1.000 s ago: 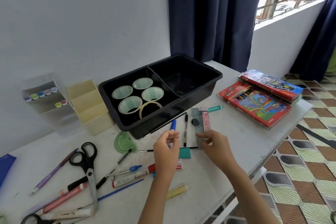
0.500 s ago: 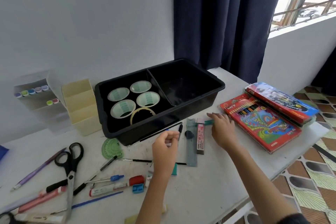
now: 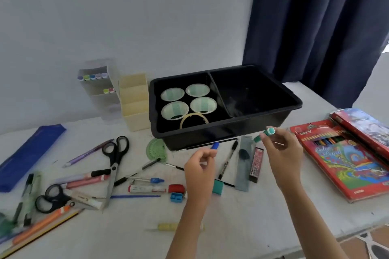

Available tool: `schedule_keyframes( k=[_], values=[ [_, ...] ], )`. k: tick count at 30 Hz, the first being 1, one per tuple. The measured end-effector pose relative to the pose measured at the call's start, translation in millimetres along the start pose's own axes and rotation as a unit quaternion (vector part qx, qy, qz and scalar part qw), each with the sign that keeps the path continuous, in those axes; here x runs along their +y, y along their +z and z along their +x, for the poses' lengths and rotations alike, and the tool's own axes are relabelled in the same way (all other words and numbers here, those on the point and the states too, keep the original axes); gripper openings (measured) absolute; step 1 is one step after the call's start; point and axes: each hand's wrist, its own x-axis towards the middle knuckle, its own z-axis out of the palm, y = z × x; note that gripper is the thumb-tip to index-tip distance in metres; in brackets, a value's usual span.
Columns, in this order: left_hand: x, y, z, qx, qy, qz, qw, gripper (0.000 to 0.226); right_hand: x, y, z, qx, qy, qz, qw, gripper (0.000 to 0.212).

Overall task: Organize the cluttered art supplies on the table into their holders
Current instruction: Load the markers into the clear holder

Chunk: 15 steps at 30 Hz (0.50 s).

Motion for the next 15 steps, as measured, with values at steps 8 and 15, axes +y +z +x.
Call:
schedule_keyframes(
  k=[8,15],
  values=[
    [-6.3,-45.5,-13.7,0.048,-0.012,0.004,0.999,0.02,-44.8,45.4,-49.4,-0.05,-0.052,0.024,0.997,0.02],
    [-9.4,-95.9,-25.2,0.07,-0.033,0.021,0.997,0.024,-68.4,85.9,-96.7,-0.195,0.043,0.163,0.966,0.021]
  ],
)
